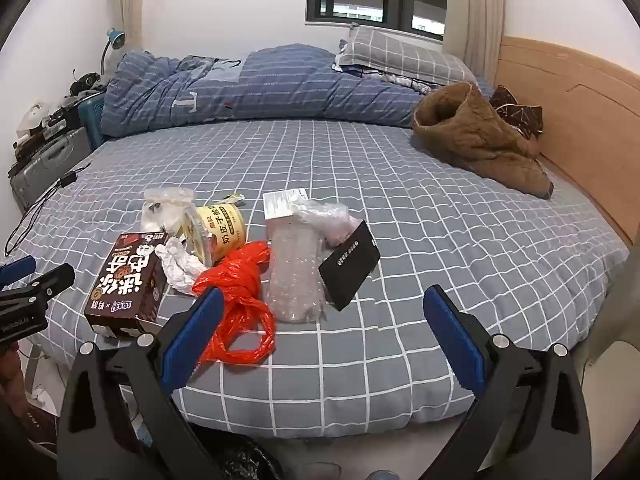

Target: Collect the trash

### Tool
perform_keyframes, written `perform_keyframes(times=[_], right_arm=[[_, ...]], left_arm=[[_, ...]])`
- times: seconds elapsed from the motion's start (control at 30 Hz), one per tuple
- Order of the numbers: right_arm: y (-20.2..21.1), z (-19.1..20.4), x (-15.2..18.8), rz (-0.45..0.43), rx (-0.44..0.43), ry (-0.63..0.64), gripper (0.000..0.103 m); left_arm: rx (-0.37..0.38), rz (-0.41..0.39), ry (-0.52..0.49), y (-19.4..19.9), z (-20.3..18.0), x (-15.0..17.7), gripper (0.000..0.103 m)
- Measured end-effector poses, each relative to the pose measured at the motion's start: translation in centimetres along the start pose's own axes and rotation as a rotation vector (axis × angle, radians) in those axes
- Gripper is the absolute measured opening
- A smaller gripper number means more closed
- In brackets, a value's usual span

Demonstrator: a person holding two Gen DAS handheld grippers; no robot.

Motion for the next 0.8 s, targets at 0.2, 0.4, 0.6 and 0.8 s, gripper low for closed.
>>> perform_keyframes(times=[0.2, 0.4, 0.6, 0.8], right_arm=[[-0.6, 0.3, 0.0, 0.005, 0.013, 0.004, 0.096], [0.0, -0.8, 0.1, 0.000, 0.014, -0.014, 0.096], [-0.2, -0.9, 0.2, 0.008, 0.017, -0.013, 0.096], [-0.4, -0.7, 0.2, 0.004, 0.026, -0.017, 0.096]], left_arm=[[0.023, 0.020, 0.014, -0.2, 0.0, 0.1, 0.097], [0.006, 0.016, -0.003, -0.3, -0.6, 0.3, 0.097], [0.009, 0.025, -0.007, -0.7, -0.7, 0.5, 0.097], [0.017, 0.019, -0.002, -0.8, -0.6, 0.2, 0.097]])
Point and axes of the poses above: each gripper's, at about its wrist camera, not at the fingertips, and y roughly against the way its jaws point, z to its left, x to its underside, the point moved 6 cm from there along -y, roughly the way its jaws point, and after that the axes turned 6 degrees about -y, right-handed, at the moved point
